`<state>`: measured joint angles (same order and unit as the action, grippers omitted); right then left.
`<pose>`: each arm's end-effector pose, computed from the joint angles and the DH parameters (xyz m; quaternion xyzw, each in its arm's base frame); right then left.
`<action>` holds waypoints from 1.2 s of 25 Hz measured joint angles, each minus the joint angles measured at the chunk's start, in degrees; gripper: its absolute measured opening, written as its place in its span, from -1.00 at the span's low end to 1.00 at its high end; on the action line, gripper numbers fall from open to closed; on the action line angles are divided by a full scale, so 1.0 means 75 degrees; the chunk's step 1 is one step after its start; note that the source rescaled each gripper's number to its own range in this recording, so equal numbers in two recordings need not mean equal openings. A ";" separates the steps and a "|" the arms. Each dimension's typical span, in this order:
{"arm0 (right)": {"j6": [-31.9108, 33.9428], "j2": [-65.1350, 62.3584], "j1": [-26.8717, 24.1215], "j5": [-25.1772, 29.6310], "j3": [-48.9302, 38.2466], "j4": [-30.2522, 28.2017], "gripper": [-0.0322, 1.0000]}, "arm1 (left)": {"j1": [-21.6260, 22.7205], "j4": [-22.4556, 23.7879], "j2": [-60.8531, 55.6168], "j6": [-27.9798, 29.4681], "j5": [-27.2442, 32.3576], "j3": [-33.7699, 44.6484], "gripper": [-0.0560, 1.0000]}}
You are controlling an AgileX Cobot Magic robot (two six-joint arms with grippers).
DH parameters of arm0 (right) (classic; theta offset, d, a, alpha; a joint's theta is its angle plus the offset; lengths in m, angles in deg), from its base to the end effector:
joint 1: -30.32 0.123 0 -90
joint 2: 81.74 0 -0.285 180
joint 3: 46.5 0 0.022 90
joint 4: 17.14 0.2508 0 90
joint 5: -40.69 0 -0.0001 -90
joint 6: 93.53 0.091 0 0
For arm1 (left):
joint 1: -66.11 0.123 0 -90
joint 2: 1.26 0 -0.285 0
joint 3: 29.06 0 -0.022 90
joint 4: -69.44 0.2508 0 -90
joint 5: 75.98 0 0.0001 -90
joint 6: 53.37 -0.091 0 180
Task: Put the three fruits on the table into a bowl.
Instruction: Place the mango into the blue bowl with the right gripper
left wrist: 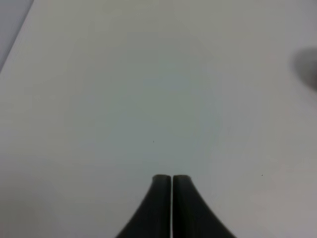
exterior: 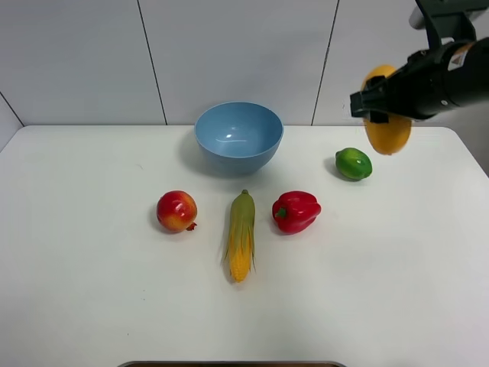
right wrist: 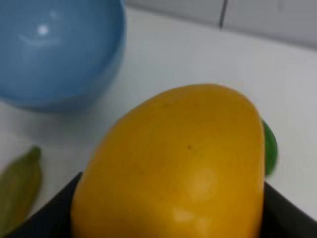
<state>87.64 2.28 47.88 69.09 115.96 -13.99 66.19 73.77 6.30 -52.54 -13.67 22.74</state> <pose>0.2759 0.0898 0.3193 -0.1129 0.8989 0.0906 0.4135 -0.0007 0.0061 0.2596 -0.0079 0.8726 0.0346 0.4872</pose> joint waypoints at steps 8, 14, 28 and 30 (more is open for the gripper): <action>0.0000 0.1967 0.0672 -0.0269 0.1903 0.0006 0.19 | 0.0000 0.0000 0.0000 0.0000 0.0000 0.0000 -0.89; 0.0000 0.3453 0.0979 -0.0618 0.3298 0.0006 0.19 | 0.0000 0.0000 0.0000 0.0000 0.0000 0.0000 -0.89; -0.0066 0.6007 0.1280 -0.1452 0.5524 0.0006 0.19 | 0.0000 0.0007 0.0000 0.0000 0.0000 0.0000 -0.89; -0.0156 0.6307 0.1288 -0.1548 0.5708 0.0006 0.19 | 0.0000 0.0007 0.0000 0.0000 0.0000 0.0000 -0.89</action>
<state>86.47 49.58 57.54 57.48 158.77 -13.95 66.19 73.83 6.30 -52.54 -13.67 22.74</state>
